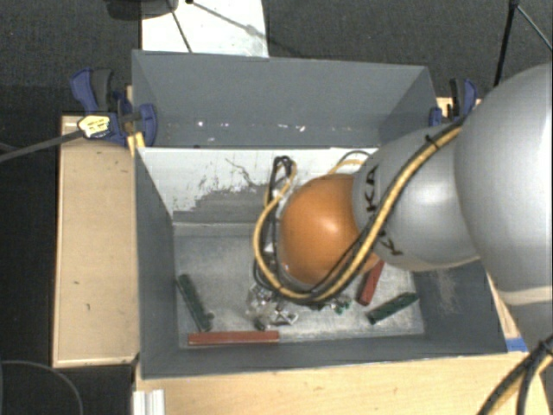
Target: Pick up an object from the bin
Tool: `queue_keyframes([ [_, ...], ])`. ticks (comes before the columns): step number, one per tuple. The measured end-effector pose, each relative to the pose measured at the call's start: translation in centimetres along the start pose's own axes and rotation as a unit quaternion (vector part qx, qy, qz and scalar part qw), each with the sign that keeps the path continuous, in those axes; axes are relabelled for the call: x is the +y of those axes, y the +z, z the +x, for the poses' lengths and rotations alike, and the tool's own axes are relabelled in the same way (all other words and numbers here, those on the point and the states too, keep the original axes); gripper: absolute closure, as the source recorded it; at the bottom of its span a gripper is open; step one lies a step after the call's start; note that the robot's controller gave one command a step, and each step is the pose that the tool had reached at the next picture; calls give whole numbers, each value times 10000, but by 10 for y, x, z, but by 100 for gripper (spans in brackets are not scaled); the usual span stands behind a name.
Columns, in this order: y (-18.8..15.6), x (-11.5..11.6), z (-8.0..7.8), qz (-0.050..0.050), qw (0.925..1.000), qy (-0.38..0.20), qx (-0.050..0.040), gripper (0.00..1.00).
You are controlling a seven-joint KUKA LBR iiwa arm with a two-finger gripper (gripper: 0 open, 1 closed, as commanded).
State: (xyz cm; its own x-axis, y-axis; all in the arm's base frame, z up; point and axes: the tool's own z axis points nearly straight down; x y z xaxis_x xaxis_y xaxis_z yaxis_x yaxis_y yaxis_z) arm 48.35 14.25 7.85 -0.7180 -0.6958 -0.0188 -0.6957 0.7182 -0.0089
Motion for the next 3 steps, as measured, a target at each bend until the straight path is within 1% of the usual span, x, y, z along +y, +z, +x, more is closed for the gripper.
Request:
queue_keyframes([
  [1, 0, 0, 0, 0, 10000, 5, 0, 100],
  [2, -3, 23, -29, 14, 9999, 127, 46, 100],
  [3, -24, 37, -29, -34, 9946, 1030, 78, 0],
])
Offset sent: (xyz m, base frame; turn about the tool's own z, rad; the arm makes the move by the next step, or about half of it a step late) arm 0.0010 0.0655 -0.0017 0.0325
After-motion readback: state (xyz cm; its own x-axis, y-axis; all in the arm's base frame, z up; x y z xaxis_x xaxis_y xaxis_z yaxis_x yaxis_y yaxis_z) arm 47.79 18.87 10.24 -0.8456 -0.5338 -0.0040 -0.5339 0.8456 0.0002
